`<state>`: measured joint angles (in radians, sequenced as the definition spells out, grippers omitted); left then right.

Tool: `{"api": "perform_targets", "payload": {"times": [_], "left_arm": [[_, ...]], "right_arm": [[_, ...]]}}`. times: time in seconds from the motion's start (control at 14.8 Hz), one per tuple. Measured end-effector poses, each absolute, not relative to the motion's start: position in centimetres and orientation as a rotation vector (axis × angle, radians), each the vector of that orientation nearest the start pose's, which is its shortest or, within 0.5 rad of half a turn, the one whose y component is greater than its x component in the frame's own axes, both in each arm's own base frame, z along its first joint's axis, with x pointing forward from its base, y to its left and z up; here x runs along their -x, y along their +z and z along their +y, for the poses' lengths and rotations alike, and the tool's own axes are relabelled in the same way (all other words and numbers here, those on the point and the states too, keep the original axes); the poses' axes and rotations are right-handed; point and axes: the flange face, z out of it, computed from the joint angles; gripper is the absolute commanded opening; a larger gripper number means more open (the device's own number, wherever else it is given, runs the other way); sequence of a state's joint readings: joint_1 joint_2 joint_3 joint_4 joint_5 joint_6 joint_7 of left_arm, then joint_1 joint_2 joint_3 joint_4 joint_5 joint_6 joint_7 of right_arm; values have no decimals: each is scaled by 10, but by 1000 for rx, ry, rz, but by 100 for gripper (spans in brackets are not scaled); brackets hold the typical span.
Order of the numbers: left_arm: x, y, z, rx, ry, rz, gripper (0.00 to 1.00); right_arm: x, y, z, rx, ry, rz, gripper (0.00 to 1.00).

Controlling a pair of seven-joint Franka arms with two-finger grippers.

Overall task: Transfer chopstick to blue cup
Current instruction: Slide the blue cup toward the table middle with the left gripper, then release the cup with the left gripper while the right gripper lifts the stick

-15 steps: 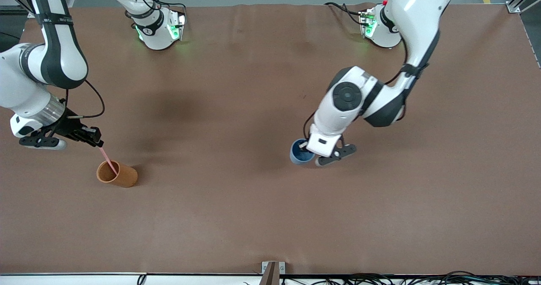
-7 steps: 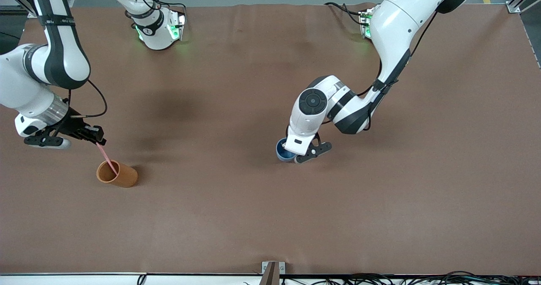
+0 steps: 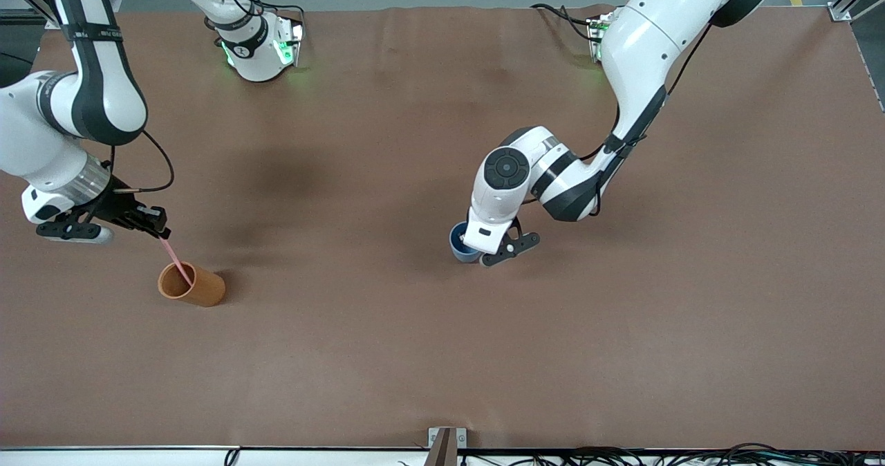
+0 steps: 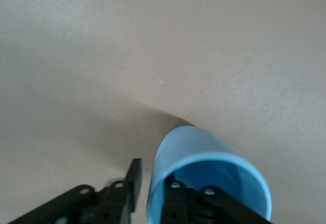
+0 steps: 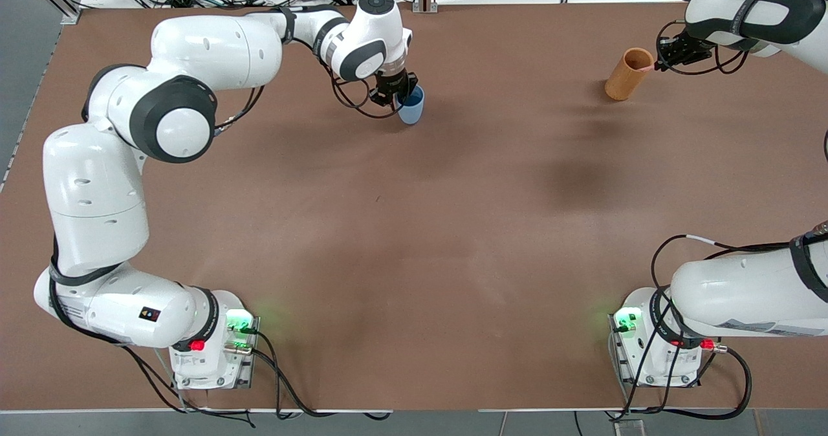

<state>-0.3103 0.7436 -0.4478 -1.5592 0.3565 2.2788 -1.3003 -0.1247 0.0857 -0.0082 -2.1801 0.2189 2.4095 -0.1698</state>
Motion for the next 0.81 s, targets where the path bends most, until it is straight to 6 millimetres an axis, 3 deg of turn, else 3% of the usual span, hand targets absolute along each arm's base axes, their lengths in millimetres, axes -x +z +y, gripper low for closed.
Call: {"api": "perform_targets", "payload": {"times": [0.2, 0.41, 0.61, 0.81], "left_arm": [[-559, 273, -441, 3125, -66, -675, 100], [-568, 354, -408, 3059, -116, -540, 100], [-572, 445, -355, 3044, -120, -417, 100], [-582, 514, -270, 3071, -61, -233, 100]], "right_arm": [[-555, 366, -73, 2993, -252, 174, 2], [-560, 376, -74, 2991, -284, 172, 2], [-571, 404, -74, 2981, -286, 155, 3], [-580, 456, -71, 2961, -213, 114, 3]]}}
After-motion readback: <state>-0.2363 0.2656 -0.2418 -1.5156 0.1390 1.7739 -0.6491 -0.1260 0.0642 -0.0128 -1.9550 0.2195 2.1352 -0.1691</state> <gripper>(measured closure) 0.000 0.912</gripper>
